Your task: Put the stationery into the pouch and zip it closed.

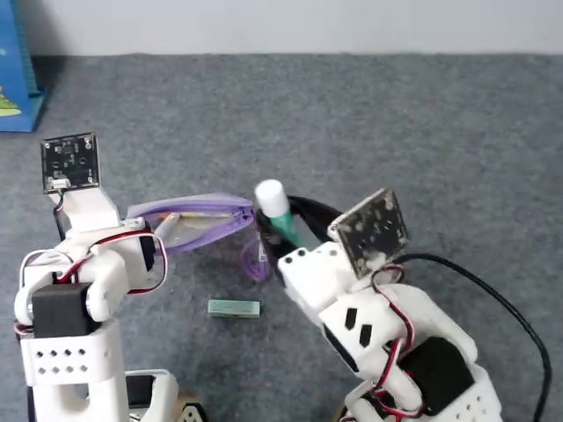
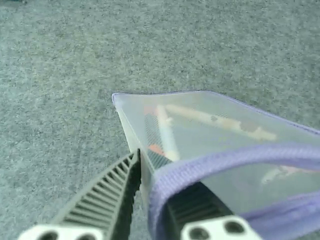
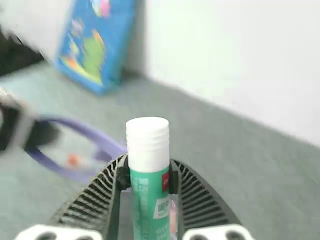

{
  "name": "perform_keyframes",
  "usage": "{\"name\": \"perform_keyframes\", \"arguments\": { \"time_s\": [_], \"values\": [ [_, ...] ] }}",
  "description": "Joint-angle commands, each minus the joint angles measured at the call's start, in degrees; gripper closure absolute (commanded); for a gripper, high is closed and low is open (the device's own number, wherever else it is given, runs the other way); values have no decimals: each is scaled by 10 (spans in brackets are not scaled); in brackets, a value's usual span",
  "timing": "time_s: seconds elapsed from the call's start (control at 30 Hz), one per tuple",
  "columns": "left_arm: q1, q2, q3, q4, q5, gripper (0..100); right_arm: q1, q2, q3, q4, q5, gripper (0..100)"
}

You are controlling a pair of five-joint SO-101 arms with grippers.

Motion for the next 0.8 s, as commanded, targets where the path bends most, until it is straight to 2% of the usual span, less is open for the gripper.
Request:
{"name": "perform_keyframes", "arguments": {
  "time_s": [0.0,0.2,0.43,0.63,0.77],
  "values": [
    [3,-4,-37,-18,6,986,-42,-7,-3,-91,-14,991],
    [1,-4,-37,-18,6,986,-99,-3,98,-292,-10,991],
    [2,-4,-37,-10,6,986,-105,63,225,-537,-11,991],
    [2,-3,-37,-10,6,986,-105,147,225,-639,-12,991],
    [1,-3,-37,-10,6,986,-106,195,228,-664,-14,991]
  ]
}}
